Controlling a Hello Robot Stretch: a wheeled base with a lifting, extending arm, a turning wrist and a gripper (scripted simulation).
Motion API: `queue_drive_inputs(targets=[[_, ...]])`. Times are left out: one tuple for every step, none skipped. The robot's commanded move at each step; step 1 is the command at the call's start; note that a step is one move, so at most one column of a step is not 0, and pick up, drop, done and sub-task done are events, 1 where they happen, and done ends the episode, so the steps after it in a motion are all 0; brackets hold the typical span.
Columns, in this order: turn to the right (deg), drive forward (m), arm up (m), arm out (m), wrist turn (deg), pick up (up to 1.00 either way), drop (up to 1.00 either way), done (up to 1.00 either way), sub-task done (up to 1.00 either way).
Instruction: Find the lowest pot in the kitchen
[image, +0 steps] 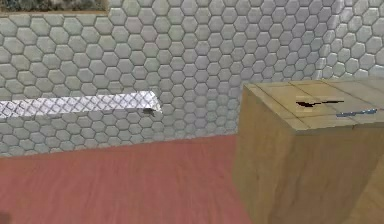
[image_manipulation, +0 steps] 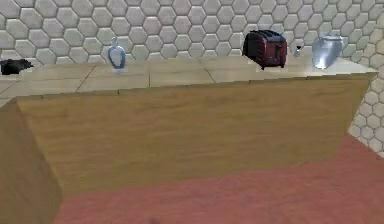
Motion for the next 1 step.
queue_drive_inputs(targets=[[0.0, 1.00, 0.00, 0.00, 0.0, 0.00, 0.00, 0.00, 0.00]])
